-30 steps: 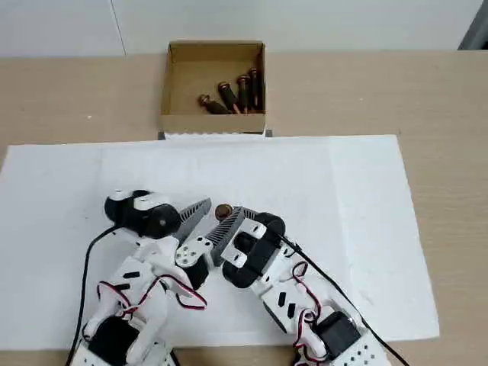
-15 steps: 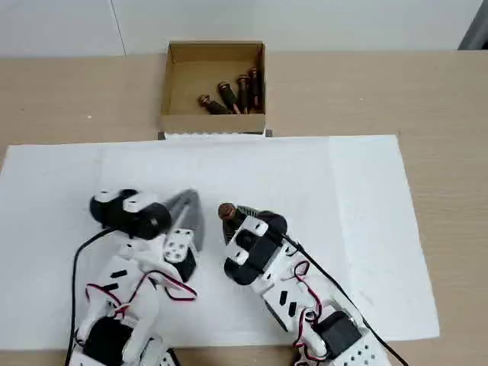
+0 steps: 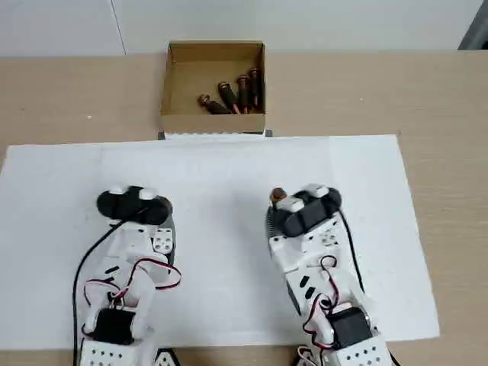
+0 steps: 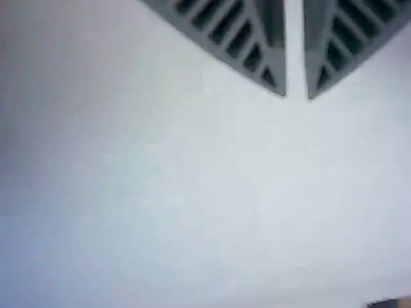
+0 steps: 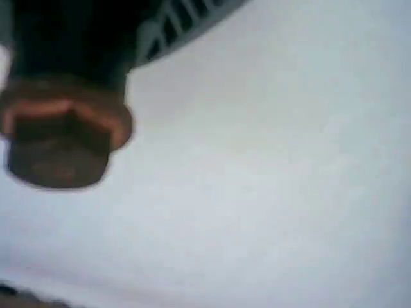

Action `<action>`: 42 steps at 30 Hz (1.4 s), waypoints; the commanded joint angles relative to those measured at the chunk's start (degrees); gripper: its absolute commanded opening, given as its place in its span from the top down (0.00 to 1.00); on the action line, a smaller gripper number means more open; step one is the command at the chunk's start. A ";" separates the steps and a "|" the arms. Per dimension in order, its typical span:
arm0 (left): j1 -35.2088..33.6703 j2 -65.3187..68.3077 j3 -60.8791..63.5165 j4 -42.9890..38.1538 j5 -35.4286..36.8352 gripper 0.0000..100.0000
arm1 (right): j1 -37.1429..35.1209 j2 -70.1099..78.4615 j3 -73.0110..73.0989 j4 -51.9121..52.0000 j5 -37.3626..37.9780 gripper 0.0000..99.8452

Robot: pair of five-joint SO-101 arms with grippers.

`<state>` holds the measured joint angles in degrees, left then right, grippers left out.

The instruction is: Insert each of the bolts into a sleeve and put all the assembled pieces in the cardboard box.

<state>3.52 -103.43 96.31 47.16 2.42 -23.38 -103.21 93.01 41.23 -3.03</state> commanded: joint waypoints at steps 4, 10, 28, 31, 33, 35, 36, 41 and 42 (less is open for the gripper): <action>-0.70 -0.62 -0.04 4.22 -0.88 1.00 | 0.48 0.66 -14.86 6.99 -5.19 1.00; -0.70 -0.62 -0.04 4.22 -0.88 0.99 | 0.57 16.48 -28.13 8.66 -5.63 1.00; -0.62 -0.70 -0.13 4.04 -1.32 0.99 | 1.01 83.74 -77.19 -5.05 -1.49 1.00; -0.62 -0.70 -0.04 4.04 -1.32 0.99 | 1.71 93.14 -84.92 -8.31 0.26 1.00; -0.62 -0.70 -0.04 4.04 -1.32 0.99 | 2.07 99.38 -90.29 -9.71 1.58 1.00; -0.62 -0.70 -0.04 4.04 -1.32 0.99 | 2.51 105.19 -95.82 -10.24 3.16 1.00; -0.62 -0.70 -0.04 4.04 -1.49 0.99 | 2.59 108.09 -98.90 -10.59 3.87 1.00; -0.44 -0.70 -0.04 4.04 -1.49 0.99 | 2.68 120.48 -112.35 -10.59 8.26 1.00; -0.44 -0.70 -0.04 4.04 -1.49 0.99 | 2.59 122.77 -114.73 -10.59 9.49 1.00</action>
<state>3.16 -103.43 96.57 51.30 1.19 -21.10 16.00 -11.96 32.53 3.30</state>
